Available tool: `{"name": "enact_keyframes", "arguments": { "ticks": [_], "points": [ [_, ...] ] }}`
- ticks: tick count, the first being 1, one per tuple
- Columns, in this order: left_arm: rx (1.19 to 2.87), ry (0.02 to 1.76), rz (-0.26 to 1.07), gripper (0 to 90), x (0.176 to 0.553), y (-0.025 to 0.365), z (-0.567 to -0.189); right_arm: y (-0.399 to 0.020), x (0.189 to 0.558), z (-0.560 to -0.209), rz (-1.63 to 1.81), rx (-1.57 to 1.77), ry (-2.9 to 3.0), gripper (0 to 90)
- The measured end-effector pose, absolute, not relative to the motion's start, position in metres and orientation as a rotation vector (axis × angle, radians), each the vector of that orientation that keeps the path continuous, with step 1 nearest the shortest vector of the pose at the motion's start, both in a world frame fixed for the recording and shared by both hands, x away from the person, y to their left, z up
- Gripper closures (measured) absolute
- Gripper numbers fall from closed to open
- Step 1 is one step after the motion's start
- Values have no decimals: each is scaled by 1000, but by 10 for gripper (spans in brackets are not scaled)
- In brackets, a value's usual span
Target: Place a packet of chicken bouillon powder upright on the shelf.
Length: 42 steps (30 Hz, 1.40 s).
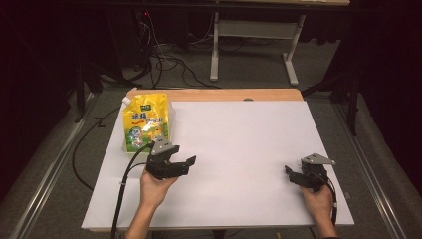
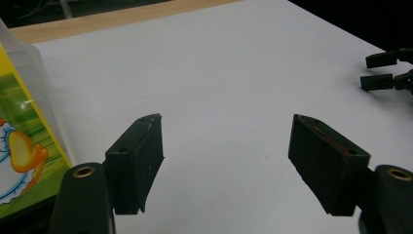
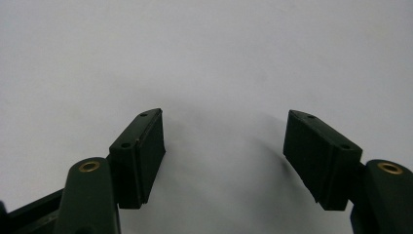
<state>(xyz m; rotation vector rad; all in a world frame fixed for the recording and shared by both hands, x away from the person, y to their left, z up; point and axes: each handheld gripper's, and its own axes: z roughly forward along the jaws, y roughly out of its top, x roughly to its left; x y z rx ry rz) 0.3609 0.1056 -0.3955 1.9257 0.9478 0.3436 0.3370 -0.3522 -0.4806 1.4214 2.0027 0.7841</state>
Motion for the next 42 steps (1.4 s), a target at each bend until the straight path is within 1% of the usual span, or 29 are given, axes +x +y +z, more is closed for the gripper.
{"name": "enact_keyframes", "arguments": {
  "ticks": [26, 42],
  "points": [
    [1966, 933, 315, 292, 365, 80, -417, -352, 337, -481, 785, 1426, 2003, 316],
    [2002, 963, 355, 295, 373, 72, -432, -352, 337, -481, 788, 1423, 2001, 317]
  ]
}}
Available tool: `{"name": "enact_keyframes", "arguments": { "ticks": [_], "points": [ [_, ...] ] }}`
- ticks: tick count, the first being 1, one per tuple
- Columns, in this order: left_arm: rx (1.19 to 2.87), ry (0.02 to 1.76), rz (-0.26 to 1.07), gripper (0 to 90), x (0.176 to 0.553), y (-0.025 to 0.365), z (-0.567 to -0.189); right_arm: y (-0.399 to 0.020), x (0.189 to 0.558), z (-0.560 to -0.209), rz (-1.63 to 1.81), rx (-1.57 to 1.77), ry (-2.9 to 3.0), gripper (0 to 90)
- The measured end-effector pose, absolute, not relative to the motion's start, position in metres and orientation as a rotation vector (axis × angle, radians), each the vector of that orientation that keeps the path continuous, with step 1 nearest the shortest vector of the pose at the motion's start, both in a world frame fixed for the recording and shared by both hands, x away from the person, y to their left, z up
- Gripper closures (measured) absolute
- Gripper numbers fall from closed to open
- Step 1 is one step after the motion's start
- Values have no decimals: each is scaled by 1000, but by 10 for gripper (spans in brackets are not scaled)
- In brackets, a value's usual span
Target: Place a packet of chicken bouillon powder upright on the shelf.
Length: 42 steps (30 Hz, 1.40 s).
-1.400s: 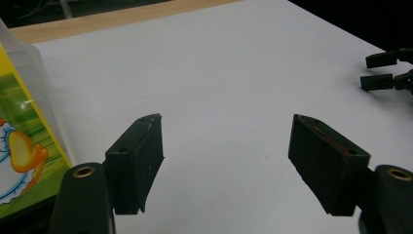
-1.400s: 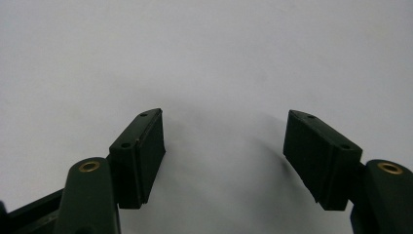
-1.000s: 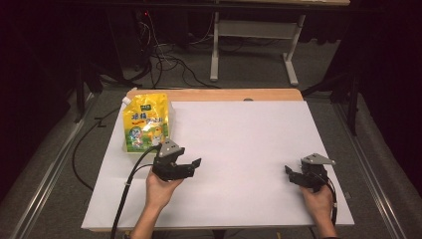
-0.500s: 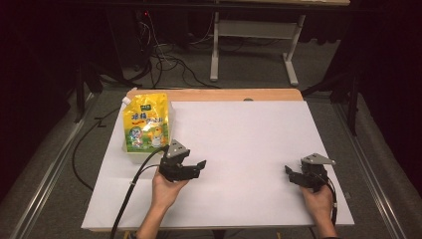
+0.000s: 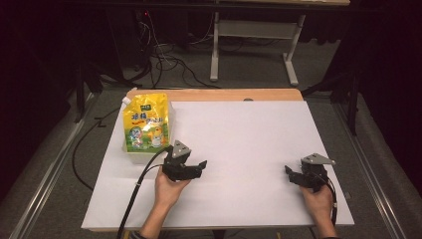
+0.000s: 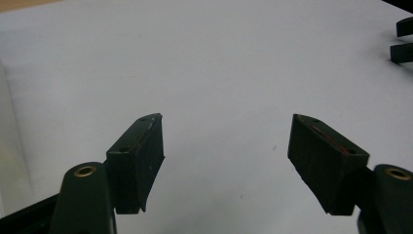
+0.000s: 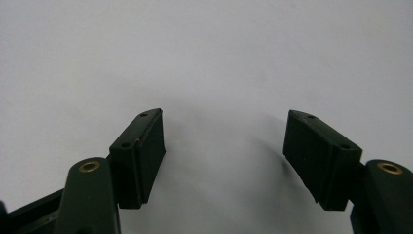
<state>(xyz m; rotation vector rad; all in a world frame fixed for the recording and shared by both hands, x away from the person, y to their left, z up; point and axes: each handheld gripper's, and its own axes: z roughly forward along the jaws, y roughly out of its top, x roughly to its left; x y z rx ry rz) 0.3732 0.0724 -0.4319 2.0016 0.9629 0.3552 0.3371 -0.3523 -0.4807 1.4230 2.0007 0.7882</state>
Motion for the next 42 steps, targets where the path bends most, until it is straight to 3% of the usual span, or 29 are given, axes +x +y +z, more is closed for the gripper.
{"name": "enact_keyframes", "arguments": {
  "ticks": [42],
  "points": [
    [2038, 1054, 425, 301, 396, 62, -471, -352, 337, -481, 785, 1424, 2002, 319]
  ]
}}
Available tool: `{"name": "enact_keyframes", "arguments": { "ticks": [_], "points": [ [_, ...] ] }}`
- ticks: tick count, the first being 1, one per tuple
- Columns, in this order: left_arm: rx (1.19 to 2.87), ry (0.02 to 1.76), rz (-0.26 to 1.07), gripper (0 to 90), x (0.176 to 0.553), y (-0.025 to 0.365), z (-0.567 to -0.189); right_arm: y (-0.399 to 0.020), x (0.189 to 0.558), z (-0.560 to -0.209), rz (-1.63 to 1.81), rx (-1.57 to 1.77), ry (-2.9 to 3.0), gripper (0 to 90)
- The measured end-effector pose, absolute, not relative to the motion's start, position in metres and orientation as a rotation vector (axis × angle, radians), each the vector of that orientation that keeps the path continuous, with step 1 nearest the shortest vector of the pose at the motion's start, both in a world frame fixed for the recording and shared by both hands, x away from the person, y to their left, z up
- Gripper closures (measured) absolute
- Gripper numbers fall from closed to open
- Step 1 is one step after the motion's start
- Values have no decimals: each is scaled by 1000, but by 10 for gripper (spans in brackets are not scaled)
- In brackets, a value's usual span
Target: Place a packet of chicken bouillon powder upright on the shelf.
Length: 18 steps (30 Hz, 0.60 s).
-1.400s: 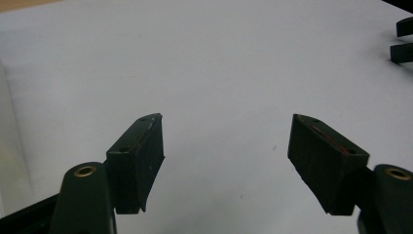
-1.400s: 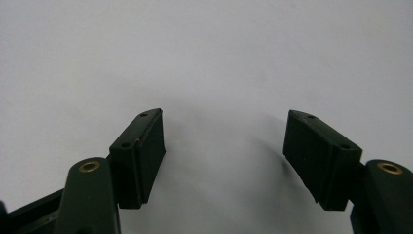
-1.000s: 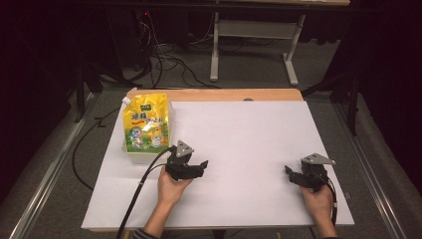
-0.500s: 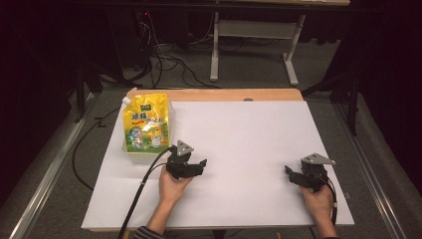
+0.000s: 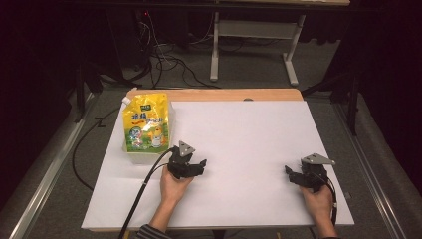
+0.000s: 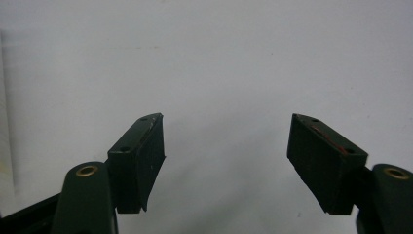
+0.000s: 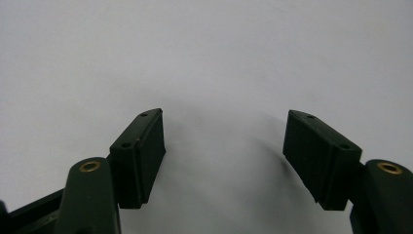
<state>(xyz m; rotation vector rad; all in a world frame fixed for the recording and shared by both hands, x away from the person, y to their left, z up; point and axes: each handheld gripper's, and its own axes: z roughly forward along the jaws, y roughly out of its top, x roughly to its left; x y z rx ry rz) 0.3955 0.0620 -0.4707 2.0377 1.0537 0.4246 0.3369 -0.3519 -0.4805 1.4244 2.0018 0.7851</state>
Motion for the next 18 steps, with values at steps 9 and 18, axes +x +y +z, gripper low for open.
{"name": "enact_keyframes", "arguments": {
  "ticks": [9, 18],
  "points": [
    [2059, 1057, 443, 301, 397, 59, -478, -352, 337, -481, 785, 1427, 2001, 319],
    [2084, 1056, 460, 300, 397, 55, -484, -352, 337, -481, 785, 1427, 2001, 319]
  ]
}}
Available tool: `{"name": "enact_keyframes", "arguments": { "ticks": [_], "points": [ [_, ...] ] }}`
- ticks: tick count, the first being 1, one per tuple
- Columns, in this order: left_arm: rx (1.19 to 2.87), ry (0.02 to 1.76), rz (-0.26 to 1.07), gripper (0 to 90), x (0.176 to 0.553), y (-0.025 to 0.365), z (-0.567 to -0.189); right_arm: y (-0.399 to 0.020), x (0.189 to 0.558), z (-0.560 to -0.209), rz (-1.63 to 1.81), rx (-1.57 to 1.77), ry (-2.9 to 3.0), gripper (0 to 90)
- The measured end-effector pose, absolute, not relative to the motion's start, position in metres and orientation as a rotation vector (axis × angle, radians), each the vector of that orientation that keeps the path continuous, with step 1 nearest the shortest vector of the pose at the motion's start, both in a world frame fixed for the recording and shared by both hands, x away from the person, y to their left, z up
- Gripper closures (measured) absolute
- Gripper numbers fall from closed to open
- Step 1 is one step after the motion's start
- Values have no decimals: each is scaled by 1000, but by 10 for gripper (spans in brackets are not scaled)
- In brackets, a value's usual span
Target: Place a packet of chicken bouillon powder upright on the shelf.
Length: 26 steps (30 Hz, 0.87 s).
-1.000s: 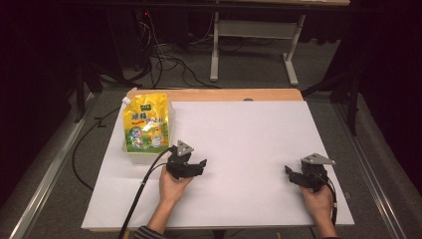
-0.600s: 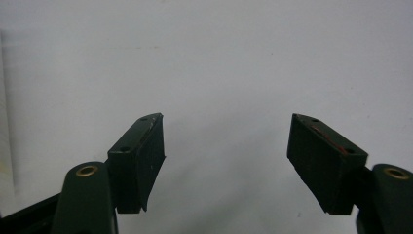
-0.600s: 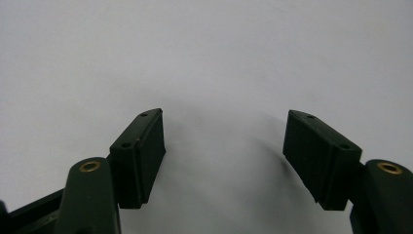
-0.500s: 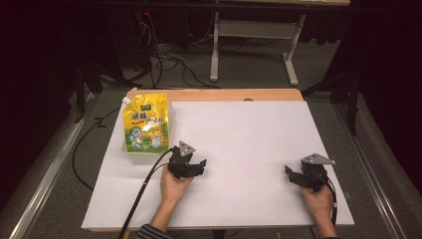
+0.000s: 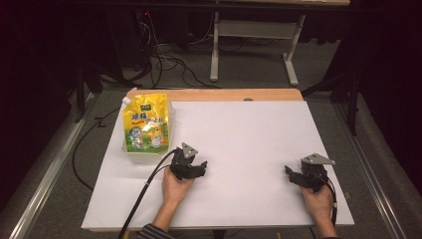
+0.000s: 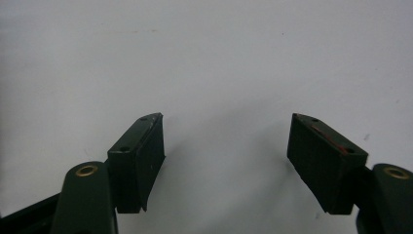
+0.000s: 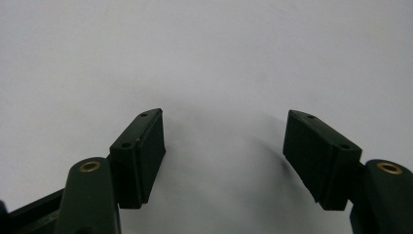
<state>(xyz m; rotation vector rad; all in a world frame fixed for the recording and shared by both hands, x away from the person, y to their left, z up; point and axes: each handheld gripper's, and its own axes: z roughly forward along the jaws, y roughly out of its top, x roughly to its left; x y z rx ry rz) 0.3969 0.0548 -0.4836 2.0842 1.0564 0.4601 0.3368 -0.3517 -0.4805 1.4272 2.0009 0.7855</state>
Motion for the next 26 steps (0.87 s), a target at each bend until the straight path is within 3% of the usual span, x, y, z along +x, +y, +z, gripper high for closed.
{"name": "enact_keyframes", "arguments": {
  "ticks": [26],
  "points": [
    [2090, 1063, 465, 290, 397, 54, -486, -352, 337, -481, 785, 1424, 2002, 319]
  ]
}}
